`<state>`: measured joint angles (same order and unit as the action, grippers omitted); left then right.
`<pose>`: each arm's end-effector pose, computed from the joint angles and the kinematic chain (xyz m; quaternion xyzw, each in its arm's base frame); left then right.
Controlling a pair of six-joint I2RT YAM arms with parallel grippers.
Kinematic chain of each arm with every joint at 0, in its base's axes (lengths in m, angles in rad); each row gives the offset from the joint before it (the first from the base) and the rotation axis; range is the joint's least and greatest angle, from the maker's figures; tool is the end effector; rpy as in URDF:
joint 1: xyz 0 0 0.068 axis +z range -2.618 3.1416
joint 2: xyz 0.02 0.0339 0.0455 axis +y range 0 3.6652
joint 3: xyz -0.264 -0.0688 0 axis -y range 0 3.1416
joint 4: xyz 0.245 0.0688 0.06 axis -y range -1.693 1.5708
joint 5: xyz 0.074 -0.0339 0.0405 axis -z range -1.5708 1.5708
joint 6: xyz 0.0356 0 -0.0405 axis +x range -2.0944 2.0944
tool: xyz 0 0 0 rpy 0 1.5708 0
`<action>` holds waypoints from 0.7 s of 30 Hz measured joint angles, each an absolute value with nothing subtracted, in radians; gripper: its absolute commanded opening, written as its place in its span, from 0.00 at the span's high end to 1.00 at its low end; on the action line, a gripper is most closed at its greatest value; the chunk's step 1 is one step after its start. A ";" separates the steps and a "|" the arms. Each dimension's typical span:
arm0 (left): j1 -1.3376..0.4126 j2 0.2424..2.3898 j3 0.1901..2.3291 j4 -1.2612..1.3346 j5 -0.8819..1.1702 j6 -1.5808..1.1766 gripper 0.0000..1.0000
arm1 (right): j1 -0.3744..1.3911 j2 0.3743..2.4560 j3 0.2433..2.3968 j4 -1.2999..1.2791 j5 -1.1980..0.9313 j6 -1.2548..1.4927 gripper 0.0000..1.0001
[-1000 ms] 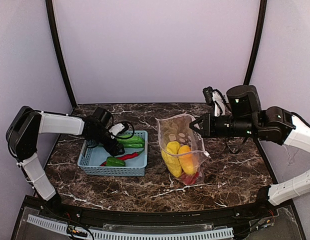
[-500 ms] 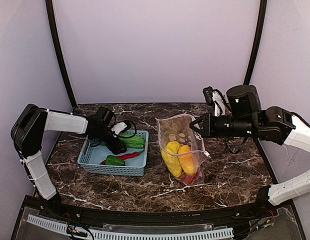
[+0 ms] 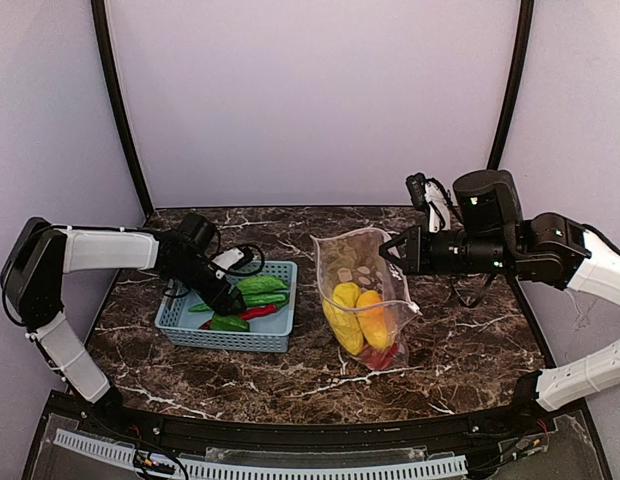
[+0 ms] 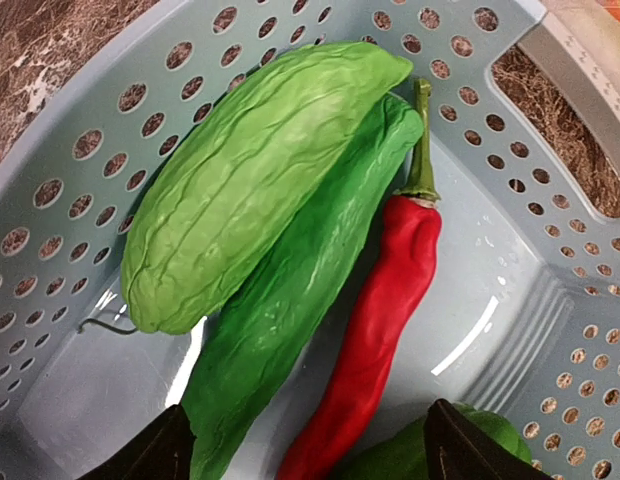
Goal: Place the food in the zip-top bag and seal the zipper
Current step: Adjust the fake vegetable in the bin, then pick up the fake vegetable from the bin.
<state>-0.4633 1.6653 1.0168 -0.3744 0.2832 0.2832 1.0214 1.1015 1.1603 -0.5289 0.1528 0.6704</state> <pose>0.2932 -0.1576 0.1838 0.3831 0.8735 -0.1594 0.2545 0.1294 0.2010 0.3738 -0.1091 0.8438 0.3472 0.3945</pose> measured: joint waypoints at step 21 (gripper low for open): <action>-0.464 1.754 1.046 -0.369 0.208 0.278 0.42 | 1.021 1.139 1.161 -0.510 0.124 0.667 1.00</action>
<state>-0.4637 1.7538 1.0462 -0.3691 0.2081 0.2783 1.0206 1.1385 1.1610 -0.5102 0.1238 0.6674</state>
